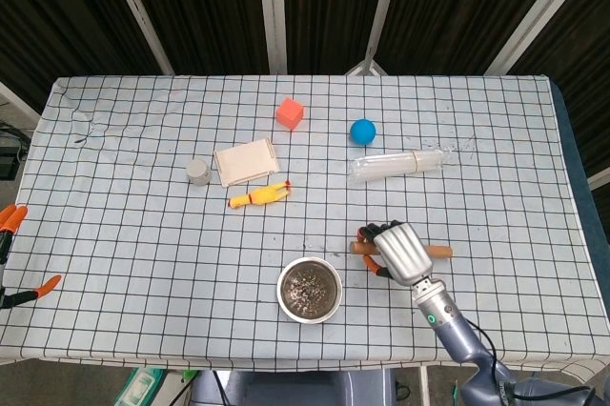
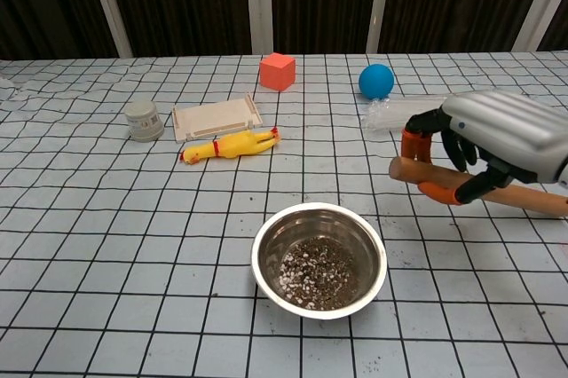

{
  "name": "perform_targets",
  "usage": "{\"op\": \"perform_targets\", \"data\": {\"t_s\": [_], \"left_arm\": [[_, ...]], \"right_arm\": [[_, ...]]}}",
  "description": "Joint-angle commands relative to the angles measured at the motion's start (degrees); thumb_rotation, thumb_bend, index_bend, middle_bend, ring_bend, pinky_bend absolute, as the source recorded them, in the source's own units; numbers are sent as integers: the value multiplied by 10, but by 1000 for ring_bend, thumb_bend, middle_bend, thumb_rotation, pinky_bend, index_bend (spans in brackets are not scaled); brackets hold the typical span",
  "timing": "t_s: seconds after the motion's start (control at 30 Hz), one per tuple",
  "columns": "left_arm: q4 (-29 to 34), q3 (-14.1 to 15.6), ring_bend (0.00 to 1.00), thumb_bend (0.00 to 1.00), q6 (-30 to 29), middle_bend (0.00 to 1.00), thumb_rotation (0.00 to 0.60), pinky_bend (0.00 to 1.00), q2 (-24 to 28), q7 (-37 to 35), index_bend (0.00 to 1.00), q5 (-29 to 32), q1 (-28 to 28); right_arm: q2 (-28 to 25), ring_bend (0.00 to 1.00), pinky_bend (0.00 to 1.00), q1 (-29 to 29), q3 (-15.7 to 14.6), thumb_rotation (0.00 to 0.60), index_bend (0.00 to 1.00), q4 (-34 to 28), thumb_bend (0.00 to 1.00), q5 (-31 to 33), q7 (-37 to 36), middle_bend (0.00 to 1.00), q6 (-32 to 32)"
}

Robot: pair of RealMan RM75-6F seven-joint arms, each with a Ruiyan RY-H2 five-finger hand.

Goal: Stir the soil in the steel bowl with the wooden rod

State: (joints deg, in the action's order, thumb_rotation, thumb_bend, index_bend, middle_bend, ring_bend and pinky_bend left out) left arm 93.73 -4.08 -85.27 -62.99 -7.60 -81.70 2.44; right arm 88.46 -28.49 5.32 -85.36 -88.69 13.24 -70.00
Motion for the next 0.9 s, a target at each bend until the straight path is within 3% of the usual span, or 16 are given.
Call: {"op": "perform_targets", "data": {"t_s": [0.03, 0.6, 0.8, 0.9], "left_arm": [[0, 0, 0, 63, 0, 0, 600, 0, 0, 0, 0, 0, 0], [2, 0, 0, 62, -1, 0, 600, 0, -1, 1, 0, 0, 0], [1, 0, 0, 63, -4, 0, 600, 0, -3, 4, 0, -1, -1], [0, -1, 0, 63, -7, 0, 600, 0, -5, 6, 0, -1, -2]], "right_arm": [[-18, 665, 657, -1, 11, 600, 820, -21, 470, -10, -29, 615, -17], [-86, 674, 665, 24, 50, 600, 821, -162, 470, 17, -206, 615, -69], [-66, 677, 672, 37, 39, 600, 822, -209, 470, 2, -278, 616, -89], [-23, 677, 672, 43, 34, 600, 822, -204, 470, -28, -309, 616, -122]]}}
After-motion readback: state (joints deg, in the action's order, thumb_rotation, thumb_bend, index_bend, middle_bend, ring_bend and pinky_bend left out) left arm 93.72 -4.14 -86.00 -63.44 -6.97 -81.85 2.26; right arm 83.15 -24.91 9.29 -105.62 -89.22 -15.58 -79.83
